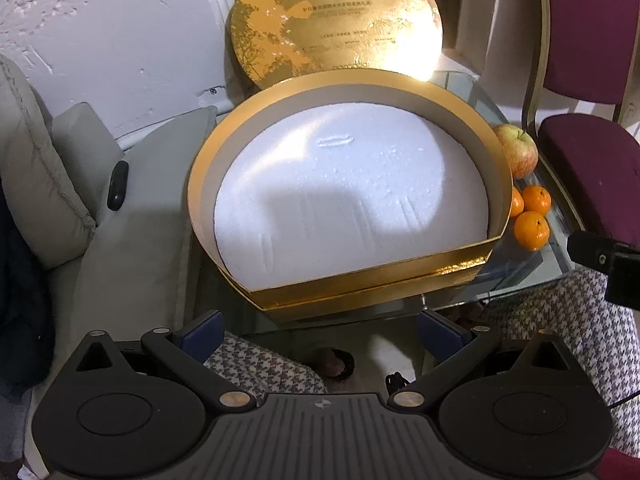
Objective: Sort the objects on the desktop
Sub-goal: 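Move the right gripper toward the mandarin oranges beside the apple, then grasp the nearest mandarin orange with the right gripper and lift it, then carry the mandarin over the gold box and release it onto the foam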
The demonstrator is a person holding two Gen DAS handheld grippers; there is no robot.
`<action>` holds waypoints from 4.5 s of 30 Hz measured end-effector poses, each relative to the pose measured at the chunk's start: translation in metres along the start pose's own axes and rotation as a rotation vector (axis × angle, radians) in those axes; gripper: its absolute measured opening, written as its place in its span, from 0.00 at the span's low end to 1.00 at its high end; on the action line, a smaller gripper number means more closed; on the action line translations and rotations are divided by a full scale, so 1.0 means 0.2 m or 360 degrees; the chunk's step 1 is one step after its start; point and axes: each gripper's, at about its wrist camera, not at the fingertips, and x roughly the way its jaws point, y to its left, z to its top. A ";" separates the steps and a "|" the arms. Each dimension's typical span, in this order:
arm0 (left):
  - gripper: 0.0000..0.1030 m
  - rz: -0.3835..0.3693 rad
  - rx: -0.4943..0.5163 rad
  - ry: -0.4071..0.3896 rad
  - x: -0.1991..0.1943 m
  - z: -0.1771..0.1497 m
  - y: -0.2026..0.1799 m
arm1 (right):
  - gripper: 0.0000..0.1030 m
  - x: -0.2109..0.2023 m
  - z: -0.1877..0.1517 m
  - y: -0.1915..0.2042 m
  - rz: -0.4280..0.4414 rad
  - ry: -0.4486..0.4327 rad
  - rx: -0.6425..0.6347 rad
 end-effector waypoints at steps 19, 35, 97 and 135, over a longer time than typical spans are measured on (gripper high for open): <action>0.99 -0.0194 0.0035 0.0014 0.10 0.05 -0.06 | 1.00 0.16 0.00 -0.18 0.0109 -0.0073 0.0139; 0.93 -0.0111 0.0094 0.0100 0.22 0.11 -0.14 | 1.00 0.36 0.05 -0.24 -0.0040 -0.0020 0.0055; 0.97 0.0022 -0.0181 0.0077 0.25 0.09 0.07 | 0.47 0.71 0.05 -0.25 -0.0059 0.0276 0.0092; 0.97 0.0155 -0.0672 0.0047 0.17 -0.22 0.75 | 0.48 0.74 0.15 0.87 0.0268 0.0208 -0.0605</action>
